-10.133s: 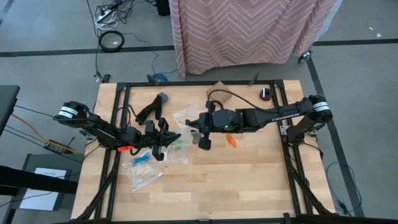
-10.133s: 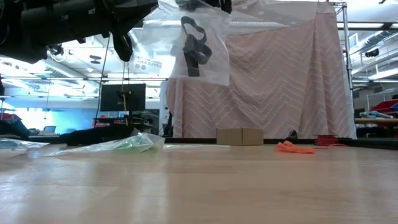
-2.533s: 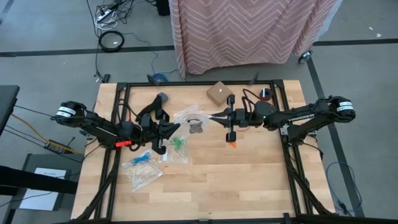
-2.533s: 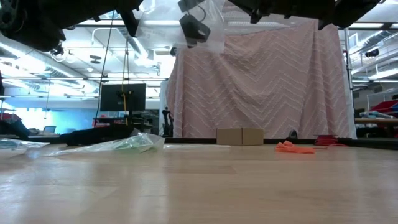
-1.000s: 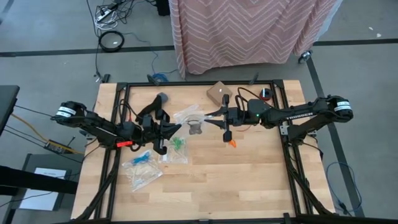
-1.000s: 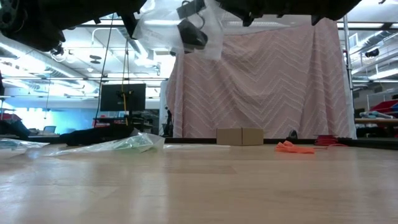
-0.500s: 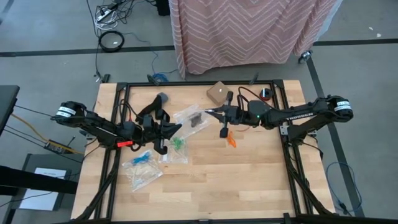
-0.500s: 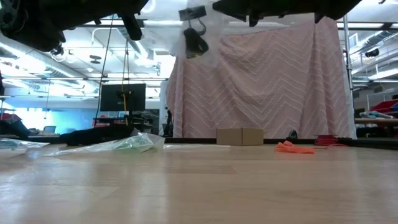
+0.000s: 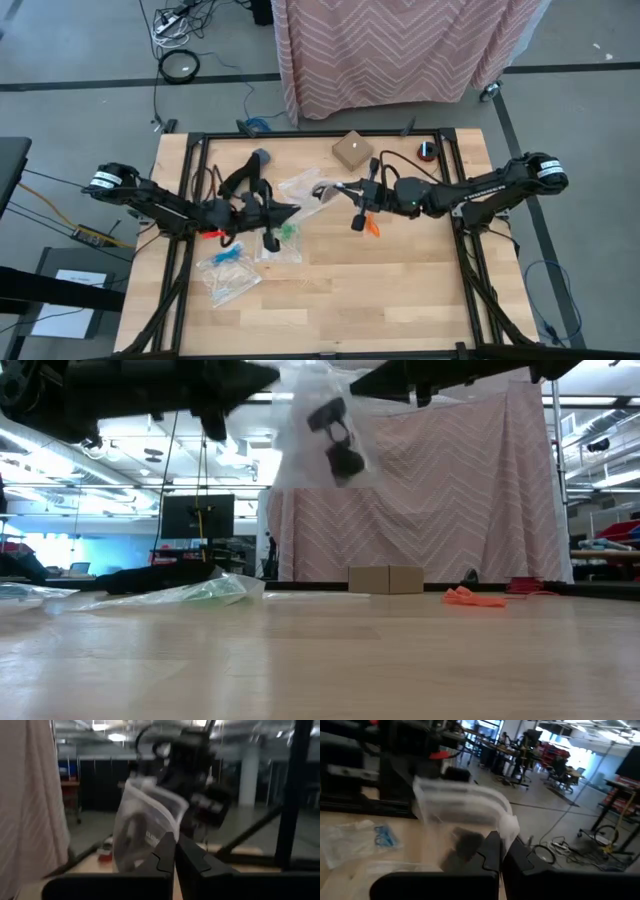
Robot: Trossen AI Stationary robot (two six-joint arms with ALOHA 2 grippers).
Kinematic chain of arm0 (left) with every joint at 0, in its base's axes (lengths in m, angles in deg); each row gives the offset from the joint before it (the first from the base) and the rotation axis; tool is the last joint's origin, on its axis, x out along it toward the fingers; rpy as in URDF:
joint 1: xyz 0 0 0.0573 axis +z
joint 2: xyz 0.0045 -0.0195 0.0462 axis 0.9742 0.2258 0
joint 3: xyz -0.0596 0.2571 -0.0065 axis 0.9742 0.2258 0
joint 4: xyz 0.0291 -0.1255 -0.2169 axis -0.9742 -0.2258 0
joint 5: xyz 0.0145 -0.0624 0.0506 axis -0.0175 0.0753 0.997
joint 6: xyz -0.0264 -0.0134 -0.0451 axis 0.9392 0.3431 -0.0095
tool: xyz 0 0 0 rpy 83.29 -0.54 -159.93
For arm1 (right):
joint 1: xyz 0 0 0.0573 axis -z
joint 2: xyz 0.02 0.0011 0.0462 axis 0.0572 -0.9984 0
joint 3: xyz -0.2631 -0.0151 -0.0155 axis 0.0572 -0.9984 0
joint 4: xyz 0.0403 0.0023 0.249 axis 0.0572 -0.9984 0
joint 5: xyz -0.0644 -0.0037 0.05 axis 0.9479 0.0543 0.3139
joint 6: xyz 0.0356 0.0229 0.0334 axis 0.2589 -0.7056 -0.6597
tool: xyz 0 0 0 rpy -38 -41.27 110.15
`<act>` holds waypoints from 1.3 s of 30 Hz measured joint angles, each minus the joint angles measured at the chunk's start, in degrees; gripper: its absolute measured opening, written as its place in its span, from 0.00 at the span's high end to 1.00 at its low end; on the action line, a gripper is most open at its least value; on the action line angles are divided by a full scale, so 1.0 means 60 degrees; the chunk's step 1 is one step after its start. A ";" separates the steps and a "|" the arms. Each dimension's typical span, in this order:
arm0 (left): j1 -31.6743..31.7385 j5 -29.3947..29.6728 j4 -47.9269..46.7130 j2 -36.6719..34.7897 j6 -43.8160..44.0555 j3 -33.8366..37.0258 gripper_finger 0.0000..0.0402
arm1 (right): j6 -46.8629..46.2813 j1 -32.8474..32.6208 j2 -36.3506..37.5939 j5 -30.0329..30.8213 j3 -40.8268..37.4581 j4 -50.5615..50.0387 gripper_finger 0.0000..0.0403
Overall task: Sort rubber bands
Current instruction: Close the transparent zip bag
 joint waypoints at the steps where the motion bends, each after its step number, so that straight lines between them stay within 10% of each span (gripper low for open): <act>1: 0.0000 0.0019 -0.0285 0.0003 0.0015 -0.0002 0.95 | 0.0041 -0.0075 0.0000 0.0003 0.0000 0.0000 1.00; 29: 0.0000 0.1360 -0.0380 0.0047 -0.0440 -0.0004 0.94 | -0.0529 -0.0384 0.0004 0.0744 0.0000 -0.1368 1.00; 39: -0.0002 0.2117 -0.0392 0.0047 -0.0748 -0.0004 0.99 | -0.0781 -0.0449 0.0004 -0.0748 0.0000 -0.1905 0.94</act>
